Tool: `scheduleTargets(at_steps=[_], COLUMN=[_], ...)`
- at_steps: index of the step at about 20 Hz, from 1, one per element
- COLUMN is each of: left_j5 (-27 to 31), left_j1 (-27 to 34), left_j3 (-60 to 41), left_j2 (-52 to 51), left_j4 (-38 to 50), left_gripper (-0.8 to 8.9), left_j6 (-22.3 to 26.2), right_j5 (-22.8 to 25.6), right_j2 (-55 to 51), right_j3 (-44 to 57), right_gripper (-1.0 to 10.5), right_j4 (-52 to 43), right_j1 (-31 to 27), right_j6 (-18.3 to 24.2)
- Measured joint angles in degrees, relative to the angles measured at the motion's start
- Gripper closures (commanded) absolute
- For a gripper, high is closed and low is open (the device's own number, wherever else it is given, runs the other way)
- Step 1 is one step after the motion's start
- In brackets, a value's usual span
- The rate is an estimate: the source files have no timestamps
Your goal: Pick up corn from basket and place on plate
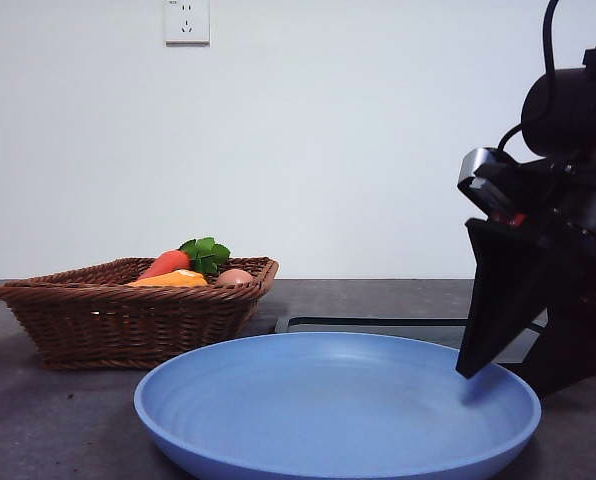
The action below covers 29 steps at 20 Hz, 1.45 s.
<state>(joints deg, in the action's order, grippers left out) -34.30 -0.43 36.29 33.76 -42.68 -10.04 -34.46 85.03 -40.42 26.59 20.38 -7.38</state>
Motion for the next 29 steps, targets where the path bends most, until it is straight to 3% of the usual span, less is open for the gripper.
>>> scheduleTargets(at_steps=[4,9,18,25,29], left_j5=[0.0,0.0,0.39,11.87,21.62], left_j1=[0.0,0.0,-1.92,-10.36,-15.78], left_j3=[0.0,0.0,1.07,9.4,14.4], left_j2=[0.0,0.7,4.76,16.24,25.83], left_j4=[0.0,-0.42,0.98,6.91,10.27], left_gripper=[3.83,3.83,3.83,3.83,3.83], left_j6=[0.0,0.0,0.37,1.84,4.17], right_j5=[0.07,4.15,4.7,4.9,6.86], right_j2=[0.28,0.28,-3.08,-12.52,-16.79], right_j3=[0.0,-0.04,-3.72,-13.84,-17.94], right_gripper=[9.2,9.4,9.4,9.4,9.4], right_j4=[-0.74,-0.79,4.44,19.28,19.89], right_j1=[0.2,0.2,0.22,-0.22,-0.83], right_j6=[0.0,-0.61,-1.73,-0.09,0.46])
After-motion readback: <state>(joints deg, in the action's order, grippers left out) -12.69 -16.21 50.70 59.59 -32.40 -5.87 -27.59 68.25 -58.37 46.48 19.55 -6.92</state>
